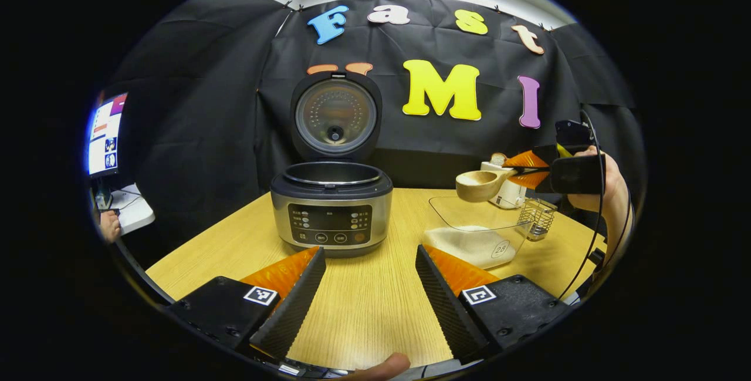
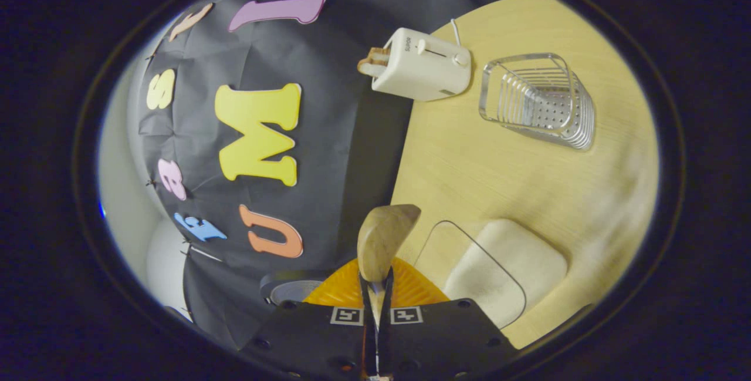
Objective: Close the left gripper, press the button to open the rice cooker; take a wooden spoon from the chopstick holder with the right hand, scoop a spoonful of rice and pour it into the rice cooker, then put the wooden spoon back into the chopstick holder.
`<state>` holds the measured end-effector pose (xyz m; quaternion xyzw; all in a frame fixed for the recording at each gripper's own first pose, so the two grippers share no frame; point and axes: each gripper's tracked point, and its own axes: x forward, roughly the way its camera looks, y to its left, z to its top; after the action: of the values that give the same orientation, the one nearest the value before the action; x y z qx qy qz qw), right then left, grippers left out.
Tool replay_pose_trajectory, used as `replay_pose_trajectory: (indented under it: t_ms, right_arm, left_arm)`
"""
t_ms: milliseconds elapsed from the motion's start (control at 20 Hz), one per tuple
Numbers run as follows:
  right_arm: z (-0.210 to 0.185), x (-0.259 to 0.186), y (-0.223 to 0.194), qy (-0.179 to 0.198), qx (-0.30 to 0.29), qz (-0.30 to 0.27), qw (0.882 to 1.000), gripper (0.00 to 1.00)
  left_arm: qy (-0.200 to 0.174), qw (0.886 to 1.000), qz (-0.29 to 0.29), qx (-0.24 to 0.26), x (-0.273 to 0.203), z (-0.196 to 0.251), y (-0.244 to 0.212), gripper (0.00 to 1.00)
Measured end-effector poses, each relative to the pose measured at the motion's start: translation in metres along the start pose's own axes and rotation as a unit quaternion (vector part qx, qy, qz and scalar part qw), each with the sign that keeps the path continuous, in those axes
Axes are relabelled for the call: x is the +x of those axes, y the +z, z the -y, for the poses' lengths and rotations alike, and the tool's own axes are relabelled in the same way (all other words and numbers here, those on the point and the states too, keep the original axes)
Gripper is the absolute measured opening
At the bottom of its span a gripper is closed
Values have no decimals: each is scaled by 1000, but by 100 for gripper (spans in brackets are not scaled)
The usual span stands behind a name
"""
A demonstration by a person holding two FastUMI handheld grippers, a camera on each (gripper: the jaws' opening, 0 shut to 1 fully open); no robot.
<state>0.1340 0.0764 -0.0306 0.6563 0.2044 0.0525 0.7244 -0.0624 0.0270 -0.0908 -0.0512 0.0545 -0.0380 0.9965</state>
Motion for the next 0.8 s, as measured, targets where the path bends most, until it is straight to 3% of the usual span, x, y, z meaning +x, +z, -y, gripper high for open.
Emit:
replay_pose_trajectory:
  t_ms: [450, 800]
  right_arm:
    - [-75, 21, -27, 51, 31, -9, 998, 2]
    - [-124, 49, -79, 62, 0, -8, 998, 2]
  left_arm:
    - [20, 1000, 11, -4, -4, -26, 4, 98]
    - [43, 999, 13, -21, -8, -61, -4, 99]
